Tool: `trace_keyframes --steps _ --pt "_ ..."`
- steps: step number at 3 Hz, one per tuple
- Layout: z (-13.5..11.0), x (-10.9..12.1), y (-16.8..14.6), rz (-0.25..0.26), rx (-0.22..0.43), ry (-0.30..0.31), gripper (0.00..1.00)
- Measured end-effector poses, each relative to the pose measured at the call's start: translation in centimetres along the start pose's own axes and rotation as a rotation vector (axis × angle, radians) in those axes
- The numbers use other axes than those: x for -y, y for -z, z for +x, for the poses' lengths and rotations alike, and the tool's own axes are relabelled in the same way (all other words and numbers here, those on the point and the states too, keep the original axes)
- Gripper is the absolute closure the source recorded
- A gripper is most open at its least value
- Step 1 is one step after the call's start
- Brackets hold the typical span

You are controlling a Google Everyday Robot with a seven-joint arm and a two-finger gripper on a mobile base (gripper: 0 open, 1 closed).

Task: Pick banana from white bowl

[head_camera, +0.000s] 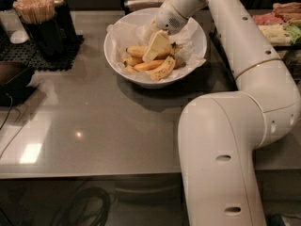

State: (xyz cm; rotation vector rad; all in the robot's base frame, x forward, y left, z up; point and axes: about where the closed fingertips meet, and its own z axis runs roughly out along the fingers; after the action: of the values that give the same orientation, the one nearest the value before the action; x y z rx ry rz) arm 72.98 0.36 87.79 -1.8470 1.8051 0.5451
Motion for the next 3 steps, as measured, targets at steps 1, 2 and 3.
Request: trace_keyframes --steps 1,2,3 --pt "0.48 0.02 -0.56 -0.011 0.0 -0.018 0.45" --pt "0.48 0.02 -0.56 -0.011 0.0 -0.018 0.68" --pt "0.78 0.08 -0.42 -0.006 -0.002 -0.026 0.91"
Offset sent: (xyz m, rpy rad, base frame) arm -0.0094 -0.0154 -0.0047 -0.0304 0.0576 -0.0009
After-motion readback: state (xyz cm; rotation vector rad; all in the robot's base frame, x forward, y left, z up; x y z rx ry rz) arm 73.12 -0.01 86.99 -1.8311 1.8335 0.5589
